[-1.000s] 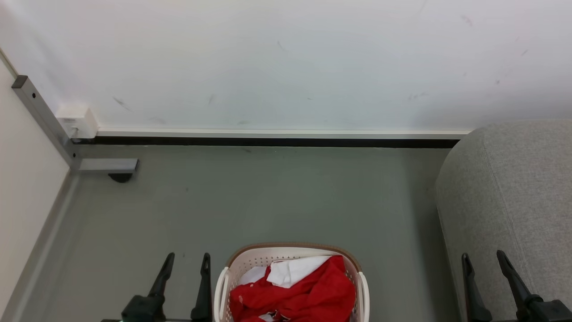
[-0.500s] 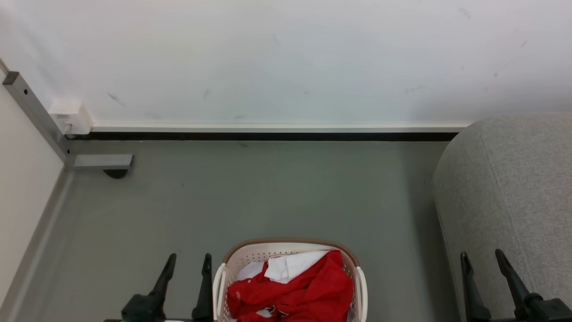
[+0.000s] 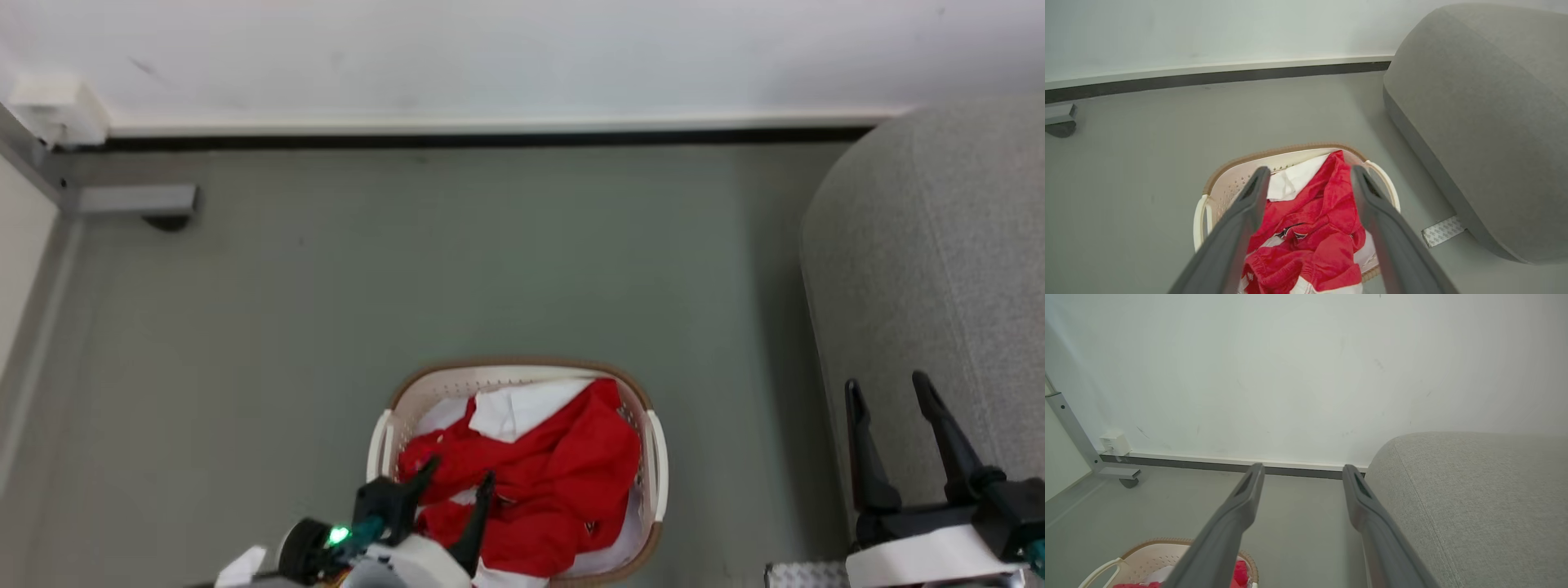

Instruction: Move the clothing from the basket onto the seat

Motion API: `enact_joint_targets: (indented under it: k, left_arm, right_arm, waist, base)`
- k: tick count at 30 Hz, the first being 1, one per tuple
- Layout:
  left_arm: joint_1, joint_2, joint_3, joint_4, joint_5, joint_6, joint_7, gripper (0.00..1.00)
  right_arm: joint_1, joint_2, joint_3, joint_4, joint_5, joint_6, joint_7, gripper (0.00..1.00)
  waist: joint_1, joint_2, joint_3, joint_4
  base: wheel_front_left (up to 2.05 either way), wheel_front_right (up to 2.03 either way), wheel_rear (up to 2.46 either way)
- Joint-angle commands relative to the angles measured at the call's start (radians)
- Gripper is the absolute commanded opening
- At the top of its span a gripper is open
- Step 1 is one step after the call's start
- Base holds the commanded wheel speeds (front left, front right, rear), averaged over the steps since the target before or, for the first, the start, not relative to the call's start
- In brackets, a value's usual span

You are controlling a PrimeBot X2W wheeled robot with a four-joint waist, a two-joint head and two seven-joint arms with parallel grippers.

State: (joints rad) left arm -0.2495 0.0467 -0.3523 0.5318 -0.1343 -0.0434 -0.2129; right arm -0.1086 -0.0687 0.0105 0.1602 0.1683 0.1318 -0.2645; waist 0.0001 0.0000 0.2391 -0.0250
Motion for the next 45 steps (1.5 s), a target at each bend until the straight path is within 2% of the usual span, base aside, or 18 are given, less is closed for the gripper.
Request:
enact_joint_targets:
  k: [1, 8, 13, 24, 34, 36, 37, 45]
  left_arm:
    - [-0.036, 0.006, -0.012, 0.036, 0.001, -0.005, 0.023, 1.00]
    - [-0.169, 0.012, -0.062, 0.234, -0.003, -0.050, 0.194, 1.00]
    - [-0.218, 0.034, -0.070, 0.321, -0.023, -0.068, 0.284, 1.00]
    - [-0.273, 0.071, -0.094, 0.408, -0.068, -0.083, 0.354, 1.00]
    - [-0.342, 0.076, -0.129, 0.438, -0.116, -0.087, 0.372, 1.00]
    - [-0.350, 0.074, -0.145, 0.438, -0.130, -0.087, 0.370, 0.27]
    - [-0.354, 0.074, -0.158, 0.434, -0.137, -0.087, 0.368, 0.00]
    - [-0.372, 0.084, -0.199, 0.415, -0.201, -0.086, 0.310, 0.00]
  right_arm:
    - [-0.026, -0.010, 0.003, -0.009, -0.005, -0.002, 0.000, 1.00]
    - [-0.097, -0.002, 0.032, -0.032, -0.007, -0.002, 0.000, 1.00]
    - [-0.124, 0.008, 0.037, -0.034, 0.003, -0.002, 0.000, 1.00]
    - [-0.170, 0.018, 0.040, -0.051, 0.018, -0.002, 0.000, 1.00]
    - [-0.206, 0.019, 0.056, -0.062, 0.051, -0.002, 0.000, 1.00]
    - [-0.212, 0.018, 0.059, -0.061, 0.056, -0.002, 0.000, 1.00]
    - [-0.216, 0.018, 0.059, -0.061, 0.058, -0.002, 0.000, 1.00]
    - [-0.210, 0.018, 0.048, -0.044, 0.062, -0.002, 0.000, 1.00]
  waist:
    - [-0.0001, 0.0000, 0.076, -0.017]
    - [-0.0001, 0.0000, 0.184, -0.054]
    - [-0.0001, 0.0000, 0.229, -0.085]
    - [-0.0001, 0.0000, 0.330, -0.151]
    - [-0.0001, 0.0000, 0.412, -0.203]
    - [-0.0001, 0.0000, 0.422, -0.211]
    - [-0.0001, 0.0000, 0.425, -0.214]
    - [-0.0001, 0.0000, 0.397, -0.210]
  base:
    - [0.00, 0.00, 0.00]
    - [0.00, 0.00, 0.00]
    - [0.00, 0.00, 0.00]
    - [0.00, 0.00, 0.00]
    - [0.00, 0.00, 0.00]
    - [0.00, 0.00, 0.00]
    - [0.00, 0.00, 0.00]
    - [0.00, 0.00, 0.00]
